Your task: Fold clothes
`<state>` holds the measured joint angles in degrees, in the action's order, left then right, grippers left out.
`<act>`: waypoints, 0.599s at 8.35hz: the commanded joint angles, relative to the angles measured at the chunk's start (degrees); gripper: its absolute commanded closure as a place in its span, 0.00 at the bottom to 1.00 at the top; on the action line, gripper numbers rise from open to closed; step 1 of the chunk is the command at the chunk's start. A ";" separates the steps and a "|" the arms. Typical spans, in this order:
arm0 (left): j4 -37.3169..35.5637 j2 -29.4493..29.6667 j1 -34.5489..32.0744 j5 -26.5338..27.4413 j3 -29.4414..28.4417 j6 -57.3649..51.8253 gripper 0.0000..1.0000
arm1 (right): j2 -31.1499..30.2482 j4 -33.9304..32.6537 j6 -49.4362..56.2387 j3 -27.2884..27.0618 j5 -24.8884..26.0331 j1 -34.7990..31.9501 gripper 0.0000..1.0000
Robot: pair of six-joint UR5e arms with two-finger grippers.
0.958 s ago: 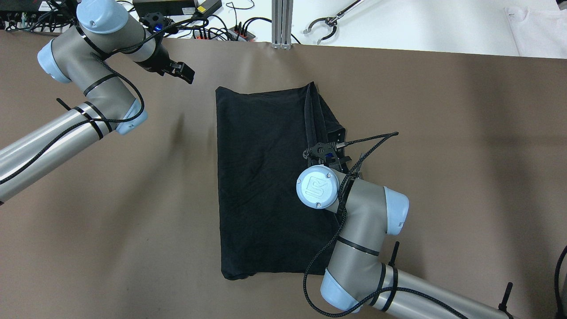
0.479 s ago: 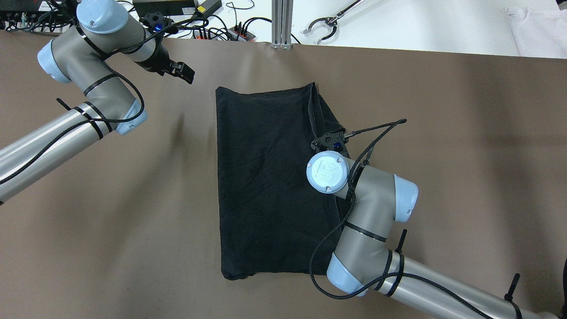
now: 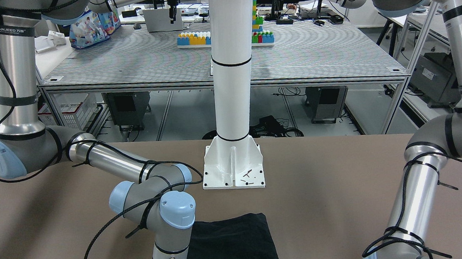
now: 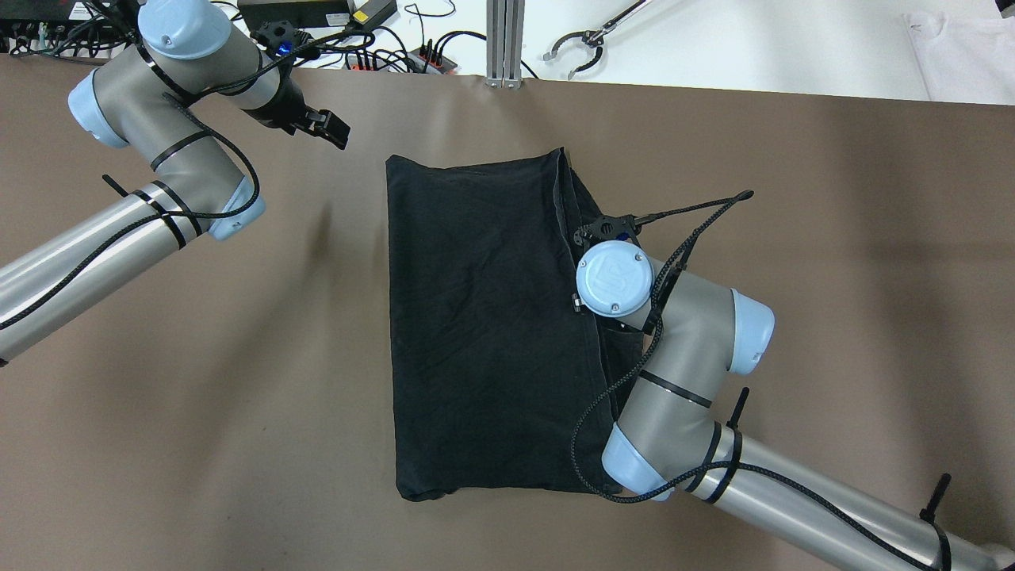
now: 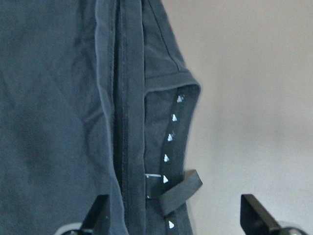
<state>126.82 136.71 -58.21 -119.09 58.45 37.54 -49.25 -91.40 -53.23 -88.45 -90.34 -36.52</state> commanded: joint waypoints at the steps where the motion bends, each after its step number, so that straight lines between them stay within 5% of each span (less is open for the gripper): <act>1: 0.01 0.13 0.03 0.00 0.00 0.60 0.00 | 10.45 0.34 -0.55 11.83 -2.21 -2.16 0.06; 5: 0.01 0.40 0.03 0.00 0.00 0.61 0.00 | 12.69 8.21 -1.35 23.90 -2.04 -3.64 0.06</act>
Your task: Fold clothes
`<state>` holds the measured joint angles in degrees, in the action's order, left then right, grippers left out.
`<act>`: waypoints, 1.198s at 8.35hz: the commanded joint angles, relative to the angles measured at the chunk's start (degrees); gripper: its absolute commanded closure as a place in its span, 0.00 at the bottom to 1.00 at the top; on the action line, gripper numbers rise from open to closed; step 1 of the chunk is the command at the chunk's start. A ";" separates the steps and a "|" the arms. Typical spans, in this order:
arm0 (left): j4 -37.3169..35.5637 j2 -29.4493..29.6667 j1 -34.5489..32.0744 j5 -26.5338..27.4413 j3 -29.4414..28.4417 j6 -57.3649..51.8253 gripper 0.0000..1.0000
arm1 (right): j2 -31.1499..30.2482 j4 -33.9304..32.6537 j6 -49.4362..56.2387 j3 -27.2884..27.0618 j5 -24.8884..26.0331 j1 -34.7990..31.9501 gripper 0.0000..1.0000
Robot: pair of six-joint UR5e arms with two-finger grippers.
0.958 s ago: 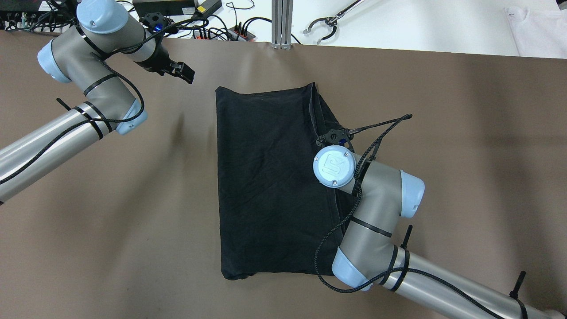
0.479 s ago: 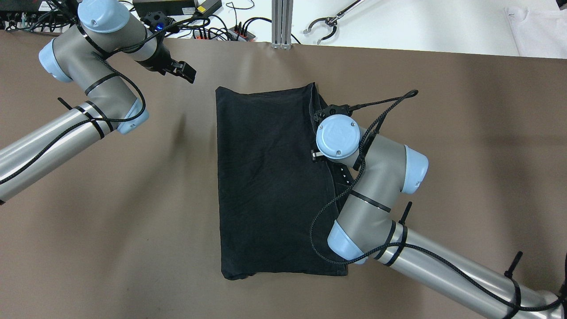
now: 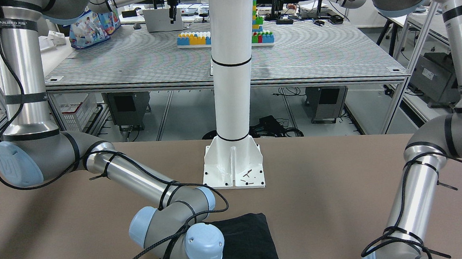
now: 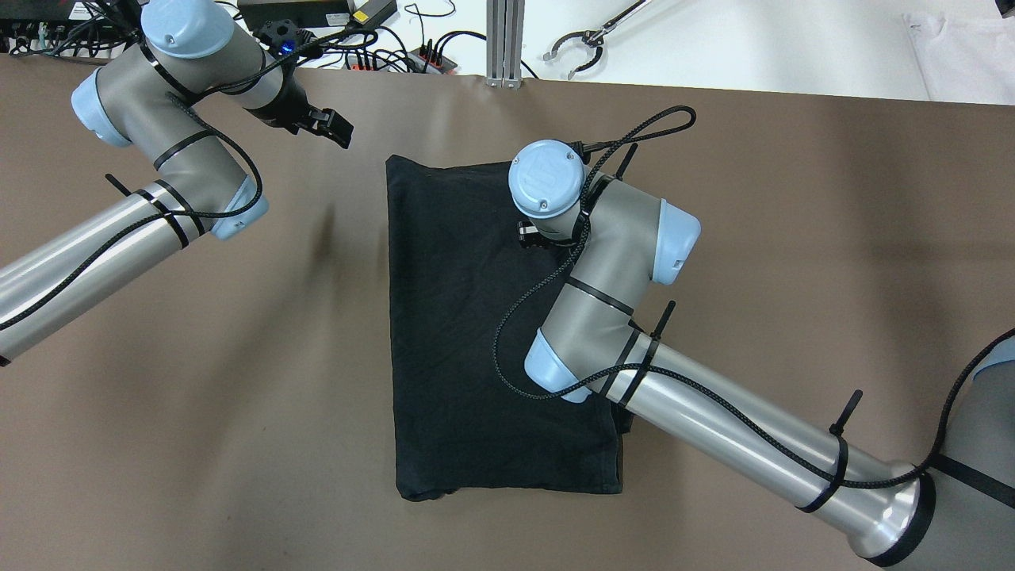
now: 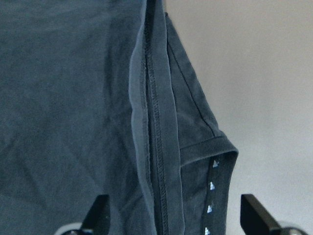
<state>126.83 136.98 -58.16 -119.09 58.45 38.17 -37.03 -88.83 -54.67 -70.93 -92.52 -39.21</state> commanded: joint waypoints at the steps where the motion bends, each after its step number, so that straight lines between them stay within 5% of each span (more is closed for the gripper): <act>1: 0.00 0.13 -0.02 0.00 0.09 -0.03 0.00 | 0.46 6.56 0.53 7.98 0.15 -2.09 0.06; 6: -0.09 -0.57 -0.11 -0.26 2.18 0.93 0.00 | -1.82 6.66 4.76 5.12 -0.20 -5.61 0.06; 9: 0.00 -10.28 4.34 0.61 17.68 20.02 0.00 | -3.84 6.92 -12.21 -6.55 -3.46 -4.65 0.06; 10: 0.09 -15.81 7.59 4.97 25.50 27.41 0.00 | -4.54 7.01 -17.78 -10.34 -3.46 -2.64 0.06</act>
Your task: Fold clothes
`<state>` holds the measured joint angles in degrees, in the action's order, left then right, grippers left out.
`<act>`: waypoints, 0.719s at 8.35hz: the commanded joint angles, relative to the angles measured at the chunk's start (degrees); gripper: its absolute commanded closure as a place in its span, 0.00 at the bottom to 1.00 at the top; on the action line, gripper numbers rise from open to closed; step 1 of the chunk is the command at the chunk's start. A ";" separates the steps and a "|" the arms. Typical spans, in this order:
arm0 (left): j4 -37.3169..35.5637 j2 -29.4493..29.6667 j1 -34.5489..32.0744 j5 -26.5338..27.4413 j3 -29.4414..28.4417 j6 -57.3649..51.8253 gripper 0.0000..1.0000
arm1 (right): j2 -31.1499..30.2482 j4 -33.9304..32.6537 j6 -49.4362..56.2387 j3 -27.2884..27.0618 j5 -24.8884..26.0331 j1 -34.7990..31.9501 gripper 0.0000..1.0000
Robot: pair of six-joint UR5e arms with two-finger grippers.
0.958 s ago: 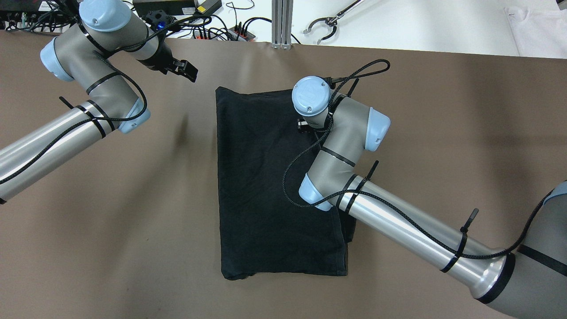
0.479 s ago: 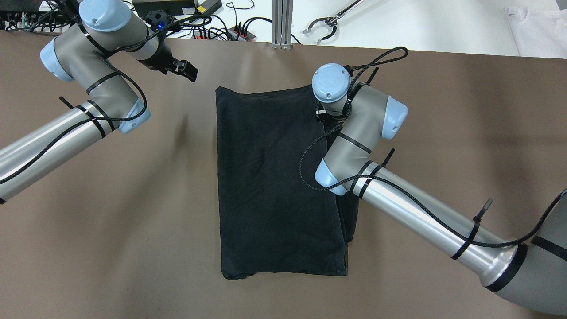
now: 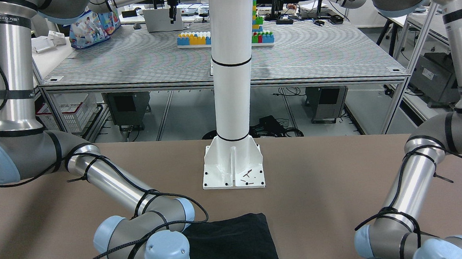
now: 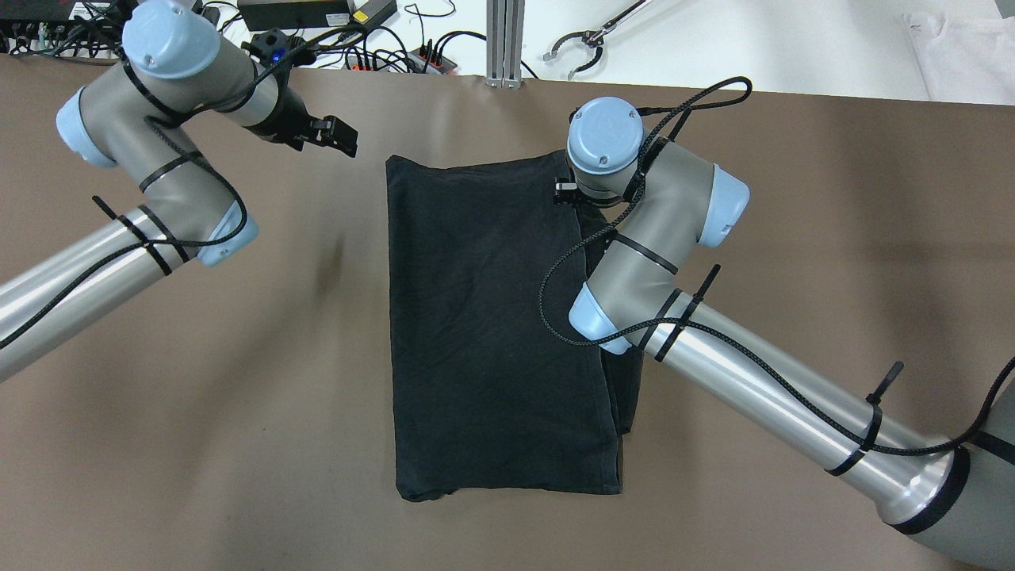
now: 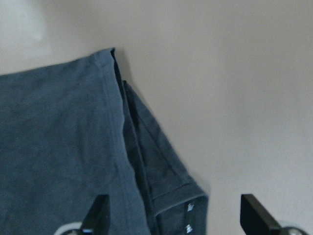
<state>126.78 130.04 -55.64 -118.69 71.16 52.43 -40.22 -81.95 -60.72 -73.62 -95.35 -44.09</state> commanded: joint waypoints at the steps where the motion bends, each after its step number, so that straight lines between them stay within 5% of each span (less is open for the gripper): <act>1: 0.14 -14.23 9.54 8.87 20.70 19.23 0.00 | -2.74 0.38 -16.40 -10.72 -0.54 3.30 0.06; 4: 0.14 -22.09 17.64 14.42 34.28 39.01 0.00 | -13.80 9.51 -30.56 -23.55 1.73 7.69 0.06; 6: 0.14 -25.88 28.17 28.80 38.17 46.84 0.00 | -18.29 9.61 -38.65 -28.75 8.39 12.86 0.07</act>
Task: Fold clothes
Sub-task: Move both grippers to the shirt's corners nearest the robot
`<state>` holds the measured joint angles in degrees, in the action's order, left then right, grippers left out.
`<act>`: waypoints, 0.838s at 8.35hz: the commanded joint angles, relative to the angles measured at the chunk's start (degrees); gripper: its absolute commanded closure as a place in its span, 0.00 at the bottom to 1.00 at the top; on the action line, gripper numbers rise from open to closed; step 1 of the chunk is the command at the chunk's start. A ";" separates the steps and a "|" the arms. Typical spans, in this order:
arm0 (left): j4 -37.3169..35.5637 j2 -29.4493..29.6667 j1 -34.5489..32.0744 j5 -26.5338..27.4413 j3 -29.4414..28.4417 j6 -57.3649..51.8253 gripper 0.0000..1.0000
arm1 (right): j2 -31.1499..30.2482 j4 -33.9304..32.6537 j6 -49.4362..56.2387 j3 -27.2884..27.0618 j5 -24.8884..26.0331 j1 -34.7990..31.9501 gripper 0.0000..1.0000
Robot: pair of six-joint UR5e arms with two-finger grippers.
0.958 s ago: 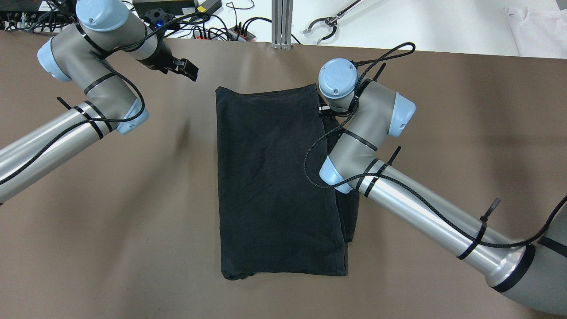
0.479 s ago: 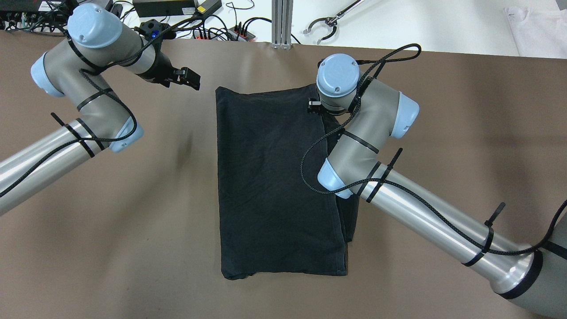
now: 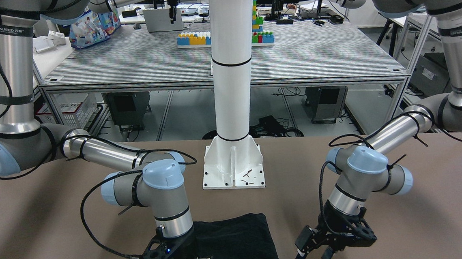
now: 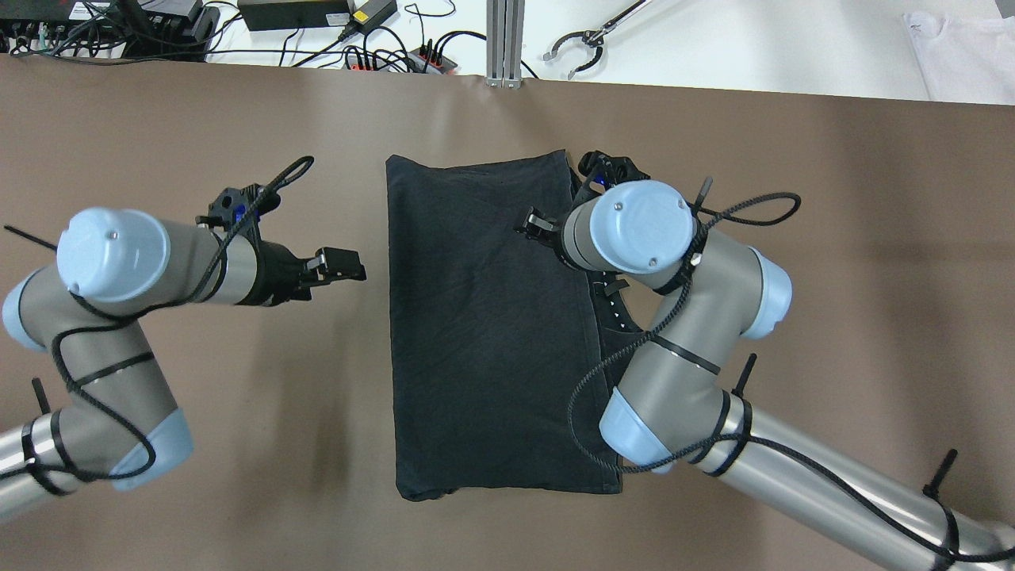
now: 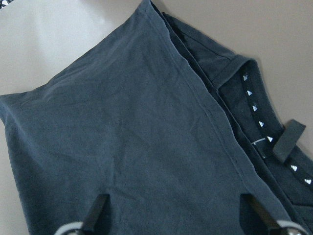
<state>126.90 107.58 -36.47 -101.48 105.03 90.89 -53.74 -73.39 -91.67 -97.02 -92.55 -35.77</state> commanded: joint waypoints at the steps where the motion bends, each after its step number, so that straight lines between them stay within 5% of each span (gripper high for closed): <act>1: 0.02 -3.43 12.96 15.14 4.39 13.21 0.00 | -5.93 1.15 -11.39 -7.02 7.63 6.66 0.09; 4: 0.11 -3.34 25.35 26.72 6.15 23.69 0.00 | -6.55 4.98 -22.05 -7.57 15.36 12.12 0.09; 7: 0.19 -2.37 28.91 31.52 4.05 29.69 0.00 | -11.12 12.75 -20.75 -7.39 14.77 12.04 0.08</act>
<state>127.00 104.76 -9.34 -72.47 110.44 117.28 -62.80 -64.00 -112.85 -104.56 -77.54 -23.87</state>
